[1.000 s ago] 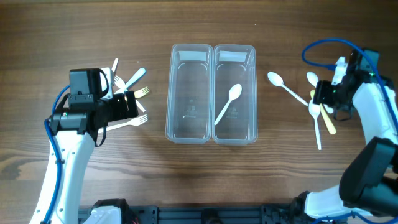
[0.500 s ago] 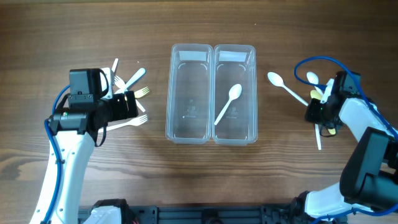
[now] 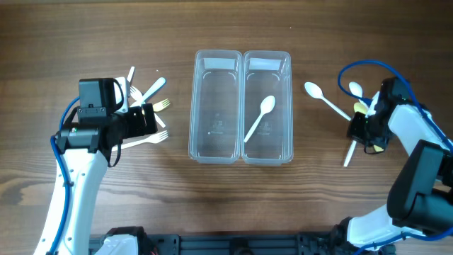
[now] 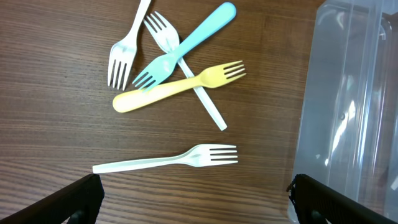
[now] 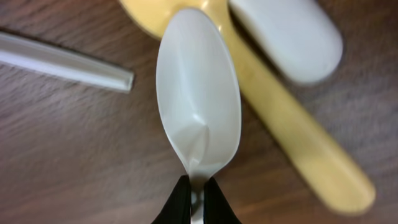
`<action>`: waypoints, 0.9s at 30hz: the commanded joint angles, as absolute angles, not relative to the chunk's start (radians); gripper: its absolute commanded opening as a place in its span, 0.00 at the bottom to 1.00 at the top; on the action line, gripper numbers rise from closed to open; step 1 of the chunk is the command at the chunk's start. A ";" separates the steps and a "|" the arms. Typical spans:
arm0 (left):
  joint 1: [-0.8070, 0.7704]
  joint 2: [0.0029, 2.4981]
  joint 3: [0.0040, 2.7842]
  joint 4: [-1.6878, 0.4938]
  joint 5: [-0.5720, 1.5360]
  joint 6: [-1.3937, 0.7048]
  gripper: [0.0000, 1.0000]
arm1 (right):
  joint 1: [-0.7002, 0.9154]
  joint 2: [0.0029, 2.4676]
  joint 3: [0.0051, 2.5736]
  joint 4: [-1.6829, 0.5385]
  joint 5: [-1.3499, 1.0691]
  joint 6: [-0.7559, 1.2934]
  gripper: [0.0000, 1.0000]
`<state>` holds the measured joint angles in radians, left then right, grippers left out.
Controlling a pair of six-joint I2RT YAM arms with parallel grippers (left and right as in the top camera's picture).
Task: Pack container
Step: 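Carry the spoon into the right tray and release it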
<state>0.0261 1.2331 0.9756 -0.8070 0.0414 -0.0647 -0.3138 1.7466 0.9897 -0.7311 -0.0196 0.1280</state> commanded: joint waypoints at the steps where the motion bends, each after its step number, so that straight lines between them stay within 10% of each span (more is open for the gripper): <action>1: 0.024 1.237 0.993 -0.805 0.032 -0.052 1.00 | -0.267 1.699 1.107 -0.788 -0.091 0.160 0.05; 14: 0.024 1.237 0.993 -0.805 0.032 -0.052 1.00 | 0.205 1.487 1.219 -0.704 -0.292 0.293 0.05; 27: 0.024 1.236 0.993 -0.805 0.032 -0.052 1.00 | 0.285 1.460 1.229 -0.588 0.053 0.123 0.54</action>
